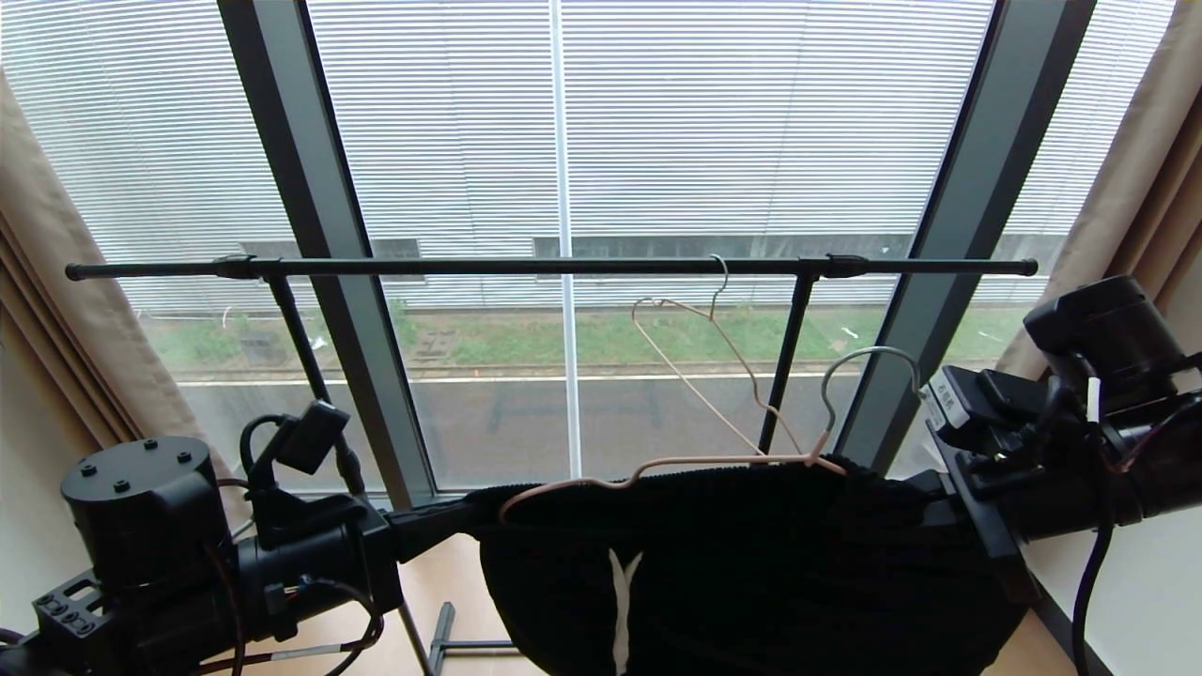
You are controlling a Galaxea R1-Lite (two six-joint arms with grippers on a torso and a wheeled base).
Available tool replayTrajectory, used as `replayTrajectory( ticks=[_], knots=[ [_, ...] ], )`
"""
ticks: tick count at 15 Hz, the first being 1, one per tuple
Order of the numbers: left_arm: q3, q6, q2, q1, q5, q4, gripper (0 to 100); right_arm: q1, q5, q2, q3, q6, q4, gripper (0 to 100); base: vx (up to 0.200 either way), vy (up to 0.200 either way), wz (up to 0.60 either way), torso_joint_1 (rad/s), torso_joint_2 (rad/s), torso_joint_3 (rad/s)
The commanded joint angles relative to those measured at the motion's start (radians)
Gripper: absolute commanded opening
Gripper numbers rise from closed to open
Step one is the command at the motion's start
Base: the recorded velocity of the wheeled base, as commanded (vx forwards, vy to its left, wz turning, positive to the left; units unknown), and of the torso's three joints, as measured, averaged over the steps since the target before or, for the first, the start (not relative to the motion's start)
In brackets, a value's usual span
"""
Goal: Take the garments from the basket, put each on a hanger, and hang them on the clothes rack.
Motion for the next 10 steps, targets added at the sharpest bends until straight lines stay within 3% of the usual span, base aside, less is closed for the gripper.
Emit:
replayTrajectory(
  ticks=[1,10],
  knots=[
    [-0.001,-0.001,-0.014,0.001,0.000,-0.001,0,0.000,-0.013,0.004,0.001,0.000,0.000,0,0.000,0.000,0.00,0.000,0.00,0.000],
    [0.000,-0.001,-0.020,-0.005,0.000,0.002,0,0.022,-0.183,0.049,0.022,0.000,-0.001,0,0.000,0.000,0.00,0.000,0.00,0.000]
  ],
)
